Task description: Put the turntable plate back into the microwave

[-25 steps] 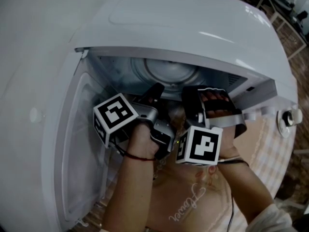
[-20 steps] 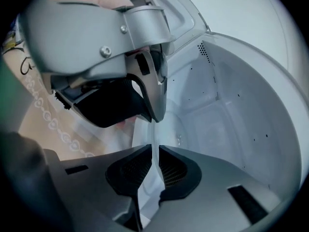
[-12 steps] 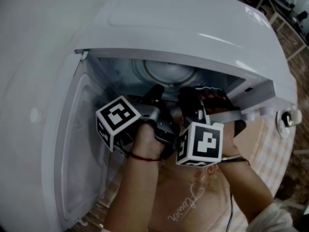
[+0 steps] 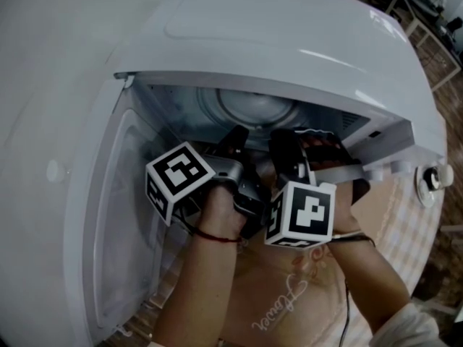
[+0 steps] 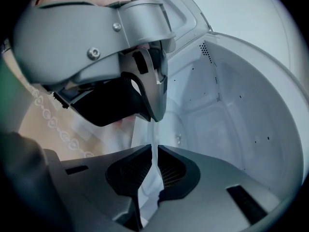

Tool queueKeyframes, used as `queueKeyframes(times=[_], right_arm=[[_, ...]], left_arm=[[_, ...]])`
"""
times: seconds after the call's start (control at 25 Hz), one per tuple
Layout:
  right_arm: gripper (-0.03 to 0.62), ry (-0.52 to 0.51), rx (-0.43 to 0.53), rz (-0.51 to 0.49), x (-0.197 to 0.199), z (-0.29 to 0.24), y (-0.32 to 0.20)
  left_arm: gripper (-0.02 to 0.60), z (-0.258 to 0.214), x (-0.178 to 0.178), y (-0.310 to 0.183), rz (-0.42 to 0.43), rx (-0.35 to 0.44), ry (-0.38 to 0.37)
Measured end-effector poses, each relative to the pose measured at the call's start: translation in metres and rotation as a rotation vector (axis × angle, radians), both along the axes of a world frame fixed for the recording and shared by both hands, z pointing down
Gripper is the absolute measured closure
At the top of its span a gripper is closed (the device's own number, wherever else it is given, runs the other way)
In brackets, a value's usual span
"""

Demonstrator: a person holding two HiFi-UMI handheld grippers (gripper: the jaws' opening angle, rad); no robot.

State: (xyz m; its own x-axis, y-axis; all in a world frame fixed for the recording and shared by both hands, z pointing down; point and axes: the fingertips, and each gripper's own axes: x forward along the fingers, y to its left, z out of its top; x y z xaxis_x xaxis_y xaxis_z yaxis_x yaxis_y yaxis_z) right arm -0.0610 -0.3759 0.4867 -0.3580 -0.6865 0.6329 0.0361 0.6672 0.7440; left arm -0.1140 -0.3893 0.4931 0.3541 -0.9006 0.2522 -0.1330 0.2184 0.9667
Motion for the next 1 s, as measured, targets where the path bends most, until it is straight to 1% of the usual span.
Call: queueKeyframes(times=[0.08,0.2,0.36,0.56,0.76,0.88,1.0], right_arm=[[0.539,0.004,0.000,-0.001,0.000,0.001,0.000],[0.539,0.013,-0.008,-0.002,0.000,0.007,0.000],[0.539,0.014,-0.014,-0.003,0.001,0.011,0.001],[0.539,0.011,-0.008,-0.014,0.000,0.011,0.001],[0.539,0.016,0.000,-0.035,0.000,0.011,0.002],[0.537,0.003,-0.037,-0.038,-0.003,0.011,0.003],[0.537,-0.041,-0.098,-0.024,-0.005,0.011,0.006]], left_arm=[[0.546,-0.001,0.000,0.002,0.014,0.010,-0.021],[0.511,-0.002,-0.002,0.006,0.025,0.023,-0.049],[0.503,-0.004,-0.006,0.015,0.026,0.040,-0.041],[0.503,-0.007,-0.001,0.024,0.055,0.060,-0.043],[0.503,-0.013,0.000,0.022,0.046,0.083,-0.011],[0.503,-0.012,0.000,0.023,0.046,0.076,-0.008],[0.503,-0.010,0.002,0.025,0.050,0.073,-0.003]])
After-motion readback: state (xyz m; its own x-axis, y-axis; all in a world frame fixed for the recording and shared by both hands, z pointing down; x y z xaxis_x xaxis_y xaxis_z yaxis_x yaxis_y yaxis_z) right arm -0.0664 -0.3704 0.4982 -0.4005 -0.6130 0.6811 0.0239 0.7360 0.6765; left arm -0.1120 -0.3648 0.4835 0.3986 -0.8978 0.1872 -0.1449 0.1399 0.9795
